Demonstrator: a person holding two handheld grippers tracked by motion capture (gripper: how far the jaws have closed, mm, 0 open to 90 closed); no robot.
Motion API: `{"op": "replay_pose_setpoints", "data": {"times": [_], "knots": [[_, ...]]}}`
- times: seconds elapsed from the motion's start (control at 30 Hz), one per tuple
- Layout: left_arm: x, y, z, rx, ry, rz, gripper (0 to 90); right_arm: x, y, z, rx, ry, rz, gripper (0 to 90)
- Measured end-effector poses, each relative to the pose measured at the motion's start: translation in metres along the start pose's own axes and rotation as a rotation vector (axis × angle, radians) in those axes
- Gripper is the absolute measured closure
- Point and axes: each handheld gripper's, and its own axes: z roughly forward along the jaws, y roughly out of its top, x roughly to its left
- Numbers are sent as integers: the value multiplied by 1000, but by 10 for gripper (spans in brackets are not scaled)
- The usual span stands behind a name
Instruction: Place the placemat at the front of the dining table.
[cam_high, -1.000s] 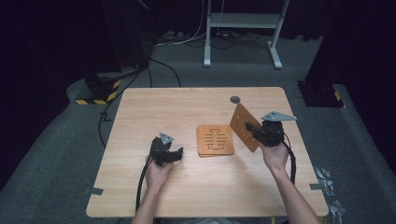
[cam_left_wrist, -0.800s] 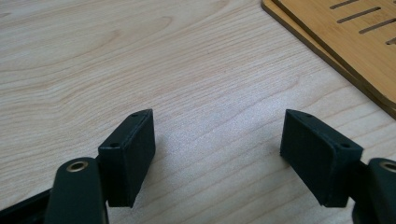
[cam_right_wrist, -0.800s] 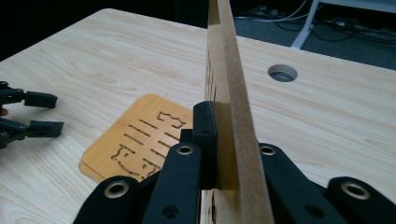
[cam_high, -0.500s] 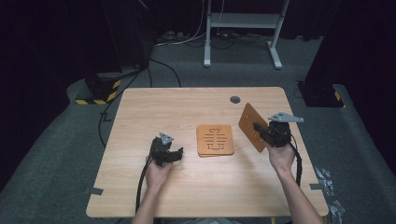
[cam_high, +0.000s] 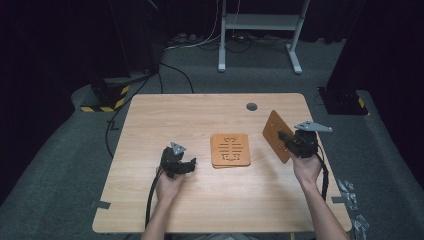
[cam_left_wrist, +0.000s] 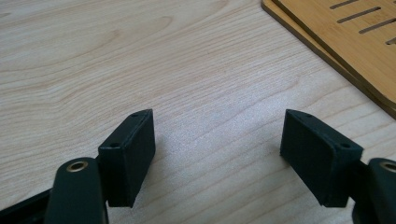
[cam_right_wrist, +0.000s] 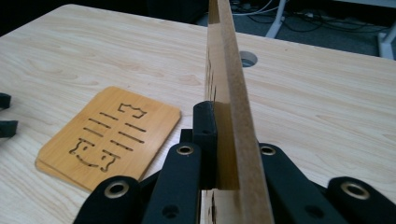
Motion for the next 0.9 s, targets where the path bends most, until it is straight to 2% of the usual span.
{"op": "replay_pose_setpoints", "data": {"times": [0.6,0.9], "knots": [[0,0,0,0,0,-1,264,-28,-18,9,24,-83,88,864],[0,0,0,0,0,0,264,-36,-24,12,29,-109,100,864]]}}
